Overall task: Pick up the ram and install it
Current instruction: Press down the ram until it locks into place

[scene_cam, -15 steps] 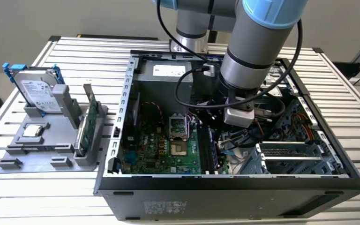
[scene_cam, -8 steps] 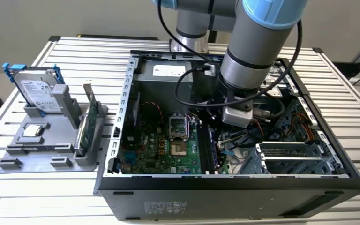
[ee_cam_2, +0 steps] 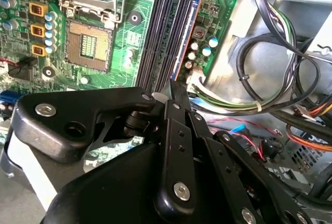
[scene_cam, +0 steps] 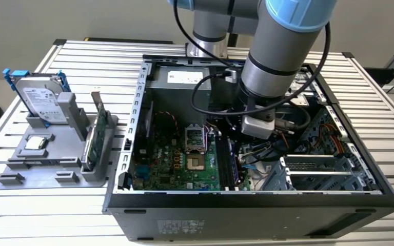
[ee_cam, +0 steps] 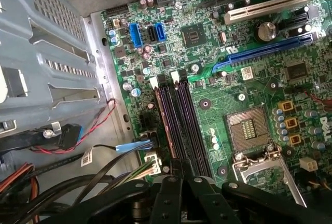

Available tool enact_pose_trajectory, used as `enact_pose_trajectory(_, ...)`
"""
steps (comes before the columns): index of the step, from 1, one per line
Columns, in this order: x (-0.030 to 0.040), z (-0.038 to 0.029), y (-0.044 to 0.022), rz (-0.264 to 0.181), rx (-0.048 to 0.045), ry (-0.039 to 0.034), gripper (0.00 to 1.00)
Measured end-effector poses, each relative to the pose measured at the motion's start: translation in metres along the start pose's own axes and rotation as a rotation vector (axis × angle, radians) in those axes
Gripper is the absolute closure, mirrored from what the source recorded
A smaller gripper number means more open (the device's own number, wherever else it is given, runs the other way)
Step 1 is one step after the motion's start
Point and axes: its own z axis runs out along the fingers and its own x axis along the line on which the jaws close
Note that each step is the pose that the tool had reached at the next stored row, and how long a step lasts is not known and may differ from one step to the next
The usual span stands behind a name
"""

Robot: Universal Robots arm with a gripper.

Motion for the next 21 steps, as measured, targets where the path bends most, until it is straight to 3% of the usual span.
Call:
enact_pose_trajectory(6, 0.0000, 0.0000, 0.0000, 0.029, 0.0027, -0.0015, 1.00)
enact_pose_trajectory(21, 0.0000, 0.0001, 0.0000, 0.166, 0.0092, -0.0067, 1.00)
